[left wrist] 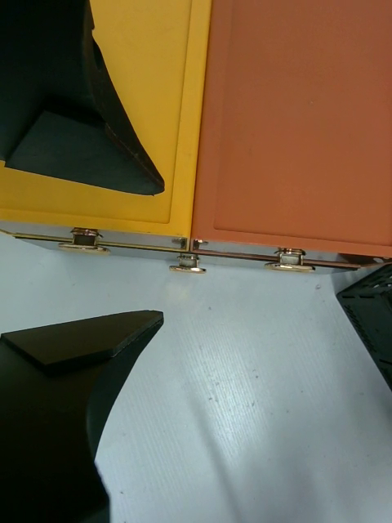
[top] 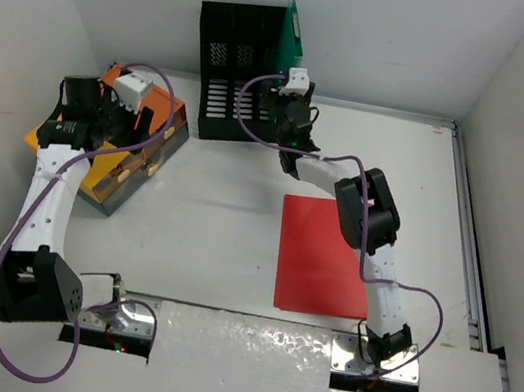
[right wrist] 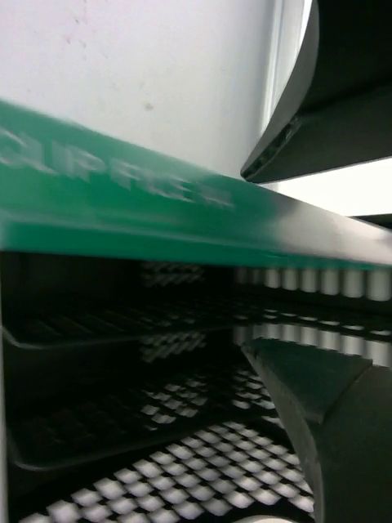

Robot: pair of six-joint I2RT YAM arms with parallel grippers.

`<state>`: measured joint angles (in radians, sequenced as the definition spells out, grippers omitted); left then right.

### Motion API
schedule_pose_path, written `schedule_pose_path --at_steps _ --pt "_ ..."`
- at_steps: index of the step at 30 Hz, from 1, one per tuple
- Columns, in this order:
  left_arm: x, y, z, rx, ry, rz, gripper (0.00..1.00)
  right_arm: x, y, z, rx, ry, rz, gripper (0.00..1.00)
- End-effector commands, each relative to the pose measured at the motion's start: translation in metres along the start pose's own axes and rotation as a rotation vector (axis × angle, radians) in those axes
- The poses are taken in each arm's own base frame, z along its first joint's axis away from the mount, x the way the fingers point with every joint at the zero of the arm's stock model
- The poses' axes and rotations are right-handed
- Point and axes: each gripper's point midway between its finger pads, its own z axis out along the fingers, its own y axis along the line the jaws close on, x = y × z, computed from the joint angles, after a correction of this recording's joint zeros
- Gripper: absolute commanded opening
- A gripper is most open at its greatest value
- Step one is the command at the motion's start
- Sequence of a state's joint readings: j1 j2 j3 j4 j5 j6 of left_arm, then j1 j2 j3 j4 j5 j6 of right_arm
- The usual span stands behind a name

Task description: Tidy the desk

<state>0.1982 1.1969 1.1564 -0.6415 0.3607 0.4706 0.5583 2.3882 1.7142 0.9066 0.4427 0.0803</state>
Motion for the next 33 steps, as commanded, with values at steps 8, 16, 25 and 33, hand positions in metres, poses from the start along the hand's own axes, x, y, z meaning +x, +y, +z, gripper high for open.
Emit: schedule_pose_path --at_steps 8,16,25,33 --pt "-0.016 -0.001 -0.016 0.006 -0.046 0.055 0.58 -0.143 -0.043 -0.103 -0.216 0.118 0.039 0.99" --pt "-0.016 -0.052 -0.019 0.139 0.029 0.203 0.58 -0.003 -0.166 -0.246 -0.02 0.789 0.242 0.99" --pt "0.007 -0.201 0.011 0.516 0.181 0.453 0.58 0.062 -0.234 -0.344 0.194 0.94 0.409 0.99" --pt "0.061 -0.285 0.06 0.69 0.324 0.57 0.61 0.094 -0.223 -0.381 0.176 1.054 0.437 0.99"
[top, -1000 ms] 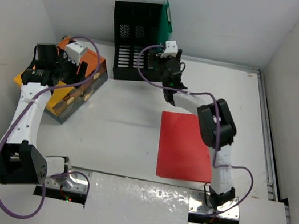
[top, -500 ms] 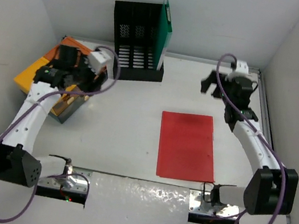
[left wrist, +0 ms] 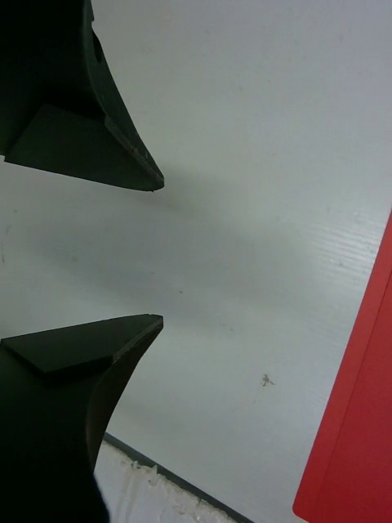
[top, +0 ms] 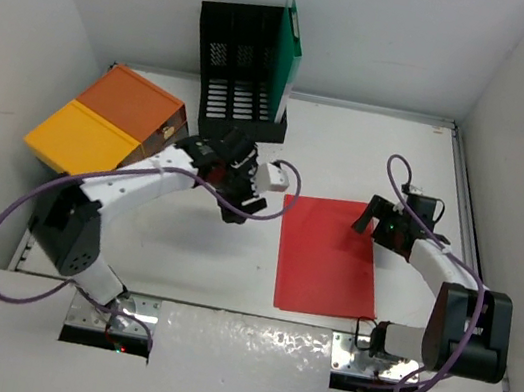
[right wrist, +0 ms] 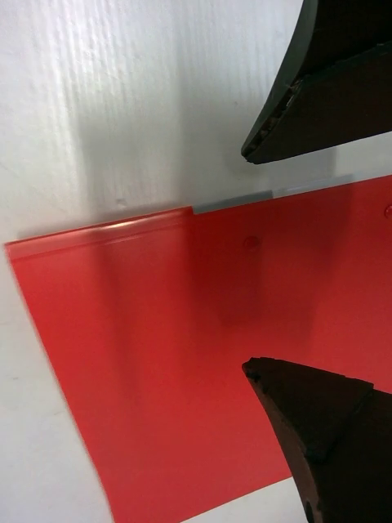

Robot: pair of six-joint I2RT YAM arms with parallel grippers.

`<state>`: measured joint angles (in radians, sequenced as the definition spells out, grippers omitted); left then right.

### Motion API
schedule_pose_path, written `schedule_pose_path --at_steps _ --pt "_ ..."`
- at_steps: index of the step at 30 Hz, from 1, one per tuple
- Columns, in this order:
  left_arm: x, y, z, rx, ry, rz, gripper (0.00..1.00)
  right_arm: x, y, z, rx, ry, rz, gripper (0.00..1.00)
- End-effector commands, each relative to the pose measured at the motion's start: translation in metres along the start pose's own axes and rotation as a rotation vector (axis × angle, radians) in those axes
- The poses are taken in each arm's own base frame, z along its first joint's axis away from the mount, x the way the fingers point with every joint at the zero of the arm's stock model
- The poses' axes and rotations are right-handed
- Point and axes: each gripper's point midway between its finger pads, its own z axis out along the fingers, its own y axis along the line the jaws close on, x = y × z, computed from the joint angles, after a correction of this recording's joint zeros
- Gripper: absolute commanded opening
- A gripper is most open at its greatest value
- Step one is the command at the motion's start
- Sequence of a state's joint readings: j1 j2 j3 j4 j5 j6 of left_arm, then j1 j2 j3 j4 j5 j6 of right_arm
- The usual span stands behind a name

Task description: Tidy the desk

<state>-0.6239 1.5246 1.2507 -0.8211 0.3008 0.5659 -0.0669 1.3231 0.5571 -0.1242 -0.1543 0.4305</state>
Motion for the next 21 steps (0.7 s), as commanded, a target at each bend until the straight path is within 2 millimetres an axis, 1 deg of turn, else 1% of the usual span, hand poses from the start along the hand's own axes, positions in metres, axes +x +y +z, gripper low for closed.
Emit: schedule_pose_path --at_steps 1,3,4,5,6,7,9,10,11,12,13,14,15,16,17,18,19,20,21 --pt "-0.009 -0.002 0.034 0.028 -0.005 0.003 0.61 0.008 0.01 0.001 -0.069 0.001 0.01 0.99" --pt "-0.013 -0.008 0.051 0.075 -0.009 -0.025 0.61 0.017 0.009 0.004 -0.071 0.022 0.017 0.98" --pt "-0.013 -0.01 0.066 0.098 -0.002 -0.05 0.61 0.02 0.008 0.005 -0.068 0.03 0.02 0.97" --pt "-0.015 -0.011 0.073 0.113 -0.007 -0.062 0.6 0.025 0.006 0.008 -0.064 0.043 0.028 0.96" --pt "-0.017 -0.017 0.086 0.137 -0.007 -0.076 0.6 0.029 0.006 0.009 -0.065 0.052 0.039 0.94" --pt "-0.018 -0.019 0.092 0.142 -0.004 -0.081 0.6 0.031 0.007 0.011 -0.076 0.059 0.049 0.92" --pt "-0.013 -0.027 0.106 0.16 0.021 -0.08 0.6 0.042 0.016 0.014 -0.126 0.093 0.069 0.88" --pt "-0.014 -0.029 0.111 0.163 0.021 -0.081 0.6 0.042 0.022 0.016 -0.152 0.089 0.063 0.84" --pt "-0.012 -0.032 0.115 0.175 0.027 -0.081 0.6 0.048 0.029 0.017 -0.177 0.111 0.046 0.83" --pt "-0.009 -0.036 0.12 0.185 0.039 -0.082 0.6 0.051 0.031 0.018 -0.183 0.121 0.037 0.82" --pt "-0.008 -0.036 0.122 0.188 0.04 -0.083 0.6 0.052 0.032 0.018 -0.186 0.126 0.036 0.8" --pt "-0.007 -0.034 0.124 0.179 0.047 -0.082 0.6 0.059 0.045 0.018 -0.223 0.141 0.016 0.76" --pt "-0.007 -0.032 0.125 0.168 0.047 -0.078 0.6 0.061 0.05 0.018 -0.242 0.143 0.018 0.74" --pt "-0.007 -0.029 0.124 0.152 0.048 -0.072 0.6 0.057 0.056 0.018 -0.264 0.122 0.022 0.71" --pt "-0.008 -0.025 0.122 0.125 0.05 -0.062 0.6 0.062 0.06 0.018 -0.277 0.127 0.057 0.67" --pt "-0.011 -0.023 0.118 0.112 0.044 -0.042 0.6 0.061 0.064 0.018 -0.288 0.112 0.071 0.62" --pt "-0.017 -0.021 0.114 0.096 0.036 -0.023 0.6 0.053 0.07 0.019 -0.309 0.069 0.077 0.56" --pt "-0.019 -0.018 0.11 0.07 0.039 -0.005 0.6 0.058 0.073 0.019 -0.312 0.071 0.117 0.43" --pt "-0.022 -0.02 0.105 0.062 0.044 0.025 0.61 0.058 0.074 0.021 -0.305 0.055 0.128 0.36"
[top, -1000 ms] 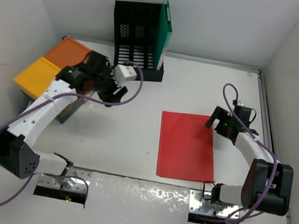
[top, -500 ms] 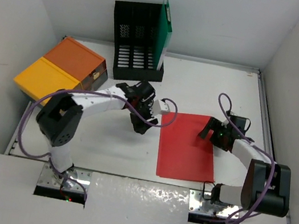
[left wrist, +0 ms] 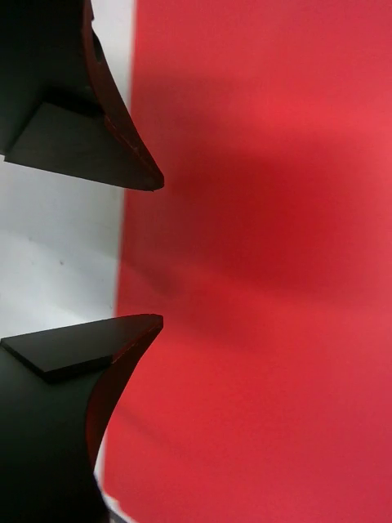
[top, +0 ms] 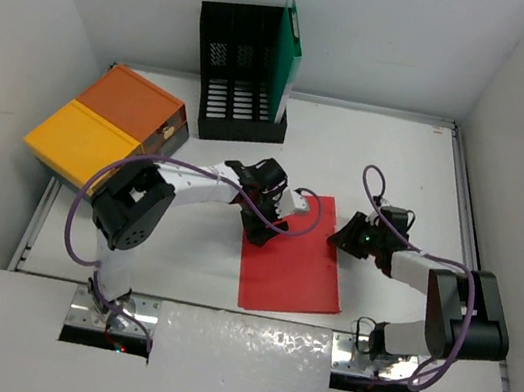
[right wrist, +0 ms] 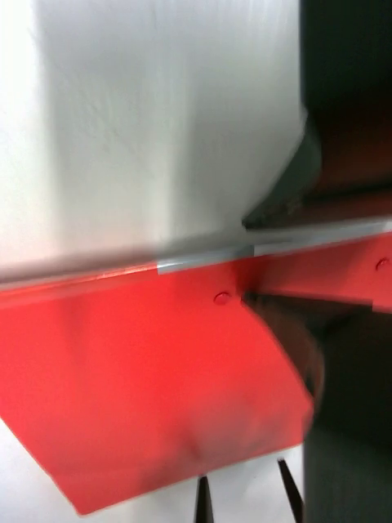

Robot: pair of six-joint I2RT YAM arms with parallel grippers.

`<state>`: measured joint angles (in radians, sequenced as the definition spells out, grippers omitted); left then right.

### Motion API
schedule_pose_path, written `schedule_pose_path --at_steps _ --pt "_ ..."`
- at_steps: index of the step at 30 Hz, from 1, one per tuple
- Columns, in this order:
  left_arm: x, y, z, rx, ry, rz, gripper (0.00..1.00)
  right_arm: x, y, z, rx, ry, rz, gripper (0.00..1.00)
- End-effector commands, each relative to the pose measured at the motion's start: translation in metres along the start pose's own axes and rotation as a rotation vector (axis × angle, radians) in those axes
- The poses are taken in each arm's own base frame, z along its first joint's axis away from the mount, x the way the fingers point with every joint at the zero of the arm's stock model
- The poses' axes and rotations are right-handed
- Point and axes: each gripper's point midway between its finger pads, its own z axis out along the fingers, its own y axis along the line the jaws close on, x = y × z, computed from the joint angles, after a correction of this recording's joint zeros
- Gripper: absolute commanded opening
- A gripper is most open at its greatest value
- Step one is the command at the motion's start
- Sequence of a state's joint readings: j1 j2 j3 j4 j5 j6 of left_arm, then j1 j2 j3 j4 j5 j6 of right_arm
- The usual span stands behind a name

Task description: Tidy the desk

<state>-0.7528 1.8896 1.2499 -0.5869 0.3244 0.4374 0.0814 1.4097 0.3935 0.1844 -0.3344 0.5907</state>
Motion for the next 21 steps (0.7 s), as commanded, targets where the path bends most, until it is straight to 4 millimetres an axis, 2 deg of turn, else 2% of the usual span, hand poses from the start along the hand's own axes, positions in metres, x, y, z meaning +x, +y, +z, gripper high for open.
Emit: schedule_pose_path --at_steps 1,2,4,6,8,9,10,11,12,15,17,18,19,21 --pt "-0.032 0.006 -0.028 -0.091 -0.068 0.093 0.6 0.002 0.015 0.007 -0.05 -0.045 0.099 0.3" --pt "-0.033 0.008 -0.033 -0.112 -0.067 0.098 0.61 0.003 0.021 0.01 -0.064 -0.054 0.106 0.2" --pt "-0.03 0.011 -0.038 -0.133 -0.049 0.107 0.61 0.007 0.025 0.015 -0.07 -0.059 0.133 0.1" --pt "-0.031 0.003 -0.047 -0.126 -0.052 0.177 0.62 0.009 0.027 0.018 -0.081 -0.072 0.172 0.0" --pt "-0.036 -0.014 -0.057 -0.154 -0.05 0.301 0.63 0.008 0.029 0.021 -0.099 -0.096 0.229 0.0" --pt "-0.031 -0.021 -0.056 -0.169 -0.036 0.343 0.63 0.009 0.028 0.023 -0.102 -0.106 0.248 0.0" --pt "-0.037 -0.036 -0.063 -0.216 -0.041 0.424 0.64 0.009 0.03 0.023 -0.108 -0.113 0.283 0.0" --pt "-0.04 -0.043 -0.064 -0.241 -0.047 0.484 0.64 0.008 0.031 0.024 -0.11 -0.128 0.298 0.0" --pt "-0.035 -0.057 -0.062 -0.267 -0.031 0.542 0.65 0.002 0.033 0.024 -0.115 -0.167 0.318 0.0" --pt "-0.024 -0.072 -0.049 -0.254 -0.014 0.586 0.65 -0.003 0.038 0.023 -0.126 -0.189 0.322 0.0" --pt "-0.013 -0.085 -0.033 -0.232 0.006 0.619 0.66 -0.007 0.042 0.022 -0.137 -0.188 0.301 0.0" --pt "-0.011 -0.085 -0.028 -0.249 0.015 0.632 0.66 -0.007 0.044 0.022 -0.136 -0.174 0.284 0.0" --pt "-0.008 -0.097 -0.02 -0.245 0.023 0.67 0.67 -0.006 0.047 0.021 -0.145 -0.161 0.272 0.0" --pt "-0.011 -0.106 -0.01 -0.264 0.001 0.704 0.68 -0.007 0.05 0.019 -0.147 -0.151 0.253 0.0"
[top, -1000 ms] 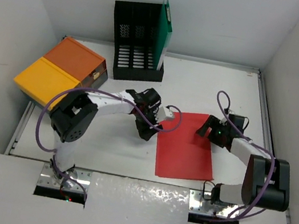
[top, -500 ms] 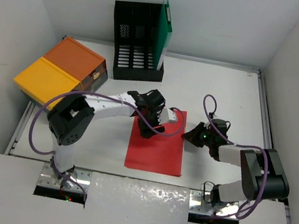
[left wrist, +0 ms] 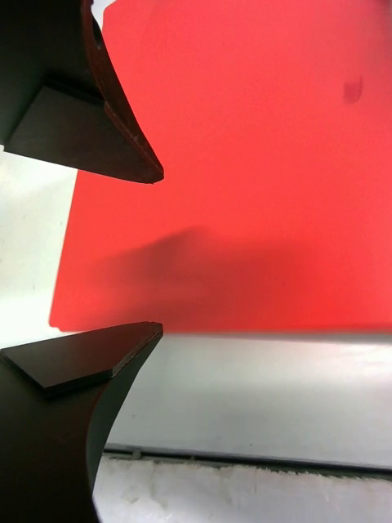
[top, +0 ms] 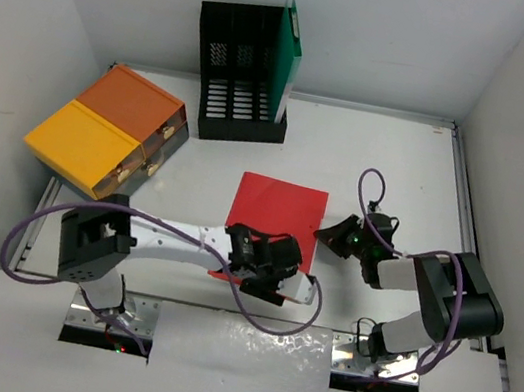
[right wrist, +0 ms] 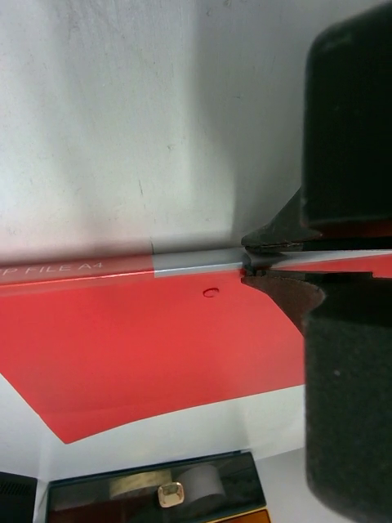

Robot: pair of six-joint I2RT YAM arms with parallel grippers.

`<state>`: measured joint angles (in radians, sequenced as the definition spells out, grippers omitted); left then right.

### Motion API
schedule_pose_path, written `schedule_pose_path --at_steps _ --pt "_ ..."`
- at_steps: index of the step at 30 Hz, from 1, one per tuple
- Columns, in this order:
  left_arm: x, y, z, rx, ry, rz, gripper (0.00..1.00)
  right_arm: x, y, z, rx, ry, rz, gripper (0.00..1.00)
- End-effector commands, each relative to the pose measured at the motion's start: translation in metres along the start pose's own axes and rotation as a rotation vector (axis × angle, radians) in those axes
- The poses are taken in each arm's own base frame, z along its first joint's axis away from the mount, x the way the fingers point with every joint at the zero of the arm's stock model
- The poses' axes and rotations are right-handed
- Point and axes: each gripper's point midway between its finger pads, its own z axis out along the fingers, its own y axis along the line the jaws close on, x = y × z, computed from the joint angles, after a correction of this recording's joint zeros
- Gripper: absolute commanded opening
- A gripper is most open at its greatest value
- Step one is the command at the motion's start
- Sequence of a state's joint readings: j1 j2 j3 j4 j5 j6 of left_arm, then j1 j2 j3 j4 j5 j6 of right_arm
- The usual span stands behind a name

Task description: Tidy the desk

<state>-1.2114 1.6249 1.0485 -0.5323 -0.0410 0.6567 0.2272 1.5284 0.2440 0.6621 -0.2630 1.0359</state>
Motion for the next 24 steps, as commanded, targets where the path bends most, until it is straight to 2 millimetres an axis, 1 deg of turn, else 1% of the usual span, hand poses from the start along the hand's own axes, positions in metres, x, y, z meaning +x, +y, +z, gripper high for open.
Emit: schedule_pose_path --at_steps 1,3,4,5,7,8,10,12,14,15,18,21,24 --pt "-0.023 -0.002 0.013 -0.096 -0.05 0.071 0.68 -0.015 0.016 0.0 -0.023 -0.037 -0.037 0.0" --pt "-0.033 -0.005 0.015 -0.119 -0.084 0.066 0.68 -0.017 0.02 -0.003 -0.034 -0.04 -0.044 0.0" --pt "-0.043 -0.001 0.016 -0.147 -0.127 0.055 0.68 -0.017 0.021 -0.004 -0.036 -0.04 -0.045 0.0" --pt "-0.046 0.0 0.017 -0.158 -0.141 0.035 0.68 -0.017 0.024 -0.006 -0.05 -0.039 -0.045 0.0" --pt "-0.059 0.007 0.013 -0.198 -0.198 0.007 0.68 -0.017 0.028 -0.007 -0.06 -0.039 -0.046 0.0" --pt "-0.062 0.009 0.011 -0.205 -0.214 -0.003 0.68 -0.017 0.029 -0.008 -0.063 -0.038 -0.046 0.0" --pt "-0.072 0.007 0.007 -0.192 -0.259 -0.007 0.67 -0.019 0.031 -0.01 -0.069 -0.046 -0.048 0.0" --pt "-0.076 -0.004 0.008 -0.16 -0.277 0.011 0.67 -0.02 0.035 -0.011 -0.076 -0.044 -0.047 0.0" --pt "-0.075 -0.013 0.015 -0.143 -0.261 0.034 0.67 -0.021 0.039 -0.011 -0.089 -0.044 -0.042 0.0" --pt "-0.073 -0.02 0.022 -0.132 -0.243 0.049 0.67 -0.022 0.041 -0.011 -0.099 -0.043 -0.03 0.0" --pt "-0.067 -0.026 0.035 -0.122 -0.208 0.052 0.68 -0.024 0.047 -0.011 -0.119 -0.05 -0.02 0.0" --pt "-0.059 -0.023 0.043 -0.152 -0.173 0.046 0.67 -0.024 0.047 -0.012 -0.116 -0.049 -0.019 0.0" --pt "-0.056 -0.014 0.045 -0.208 -0.157 0.033 0.67 -0.024 0.048 -0.014 -0.121 -0.052 -0.018 0.0"
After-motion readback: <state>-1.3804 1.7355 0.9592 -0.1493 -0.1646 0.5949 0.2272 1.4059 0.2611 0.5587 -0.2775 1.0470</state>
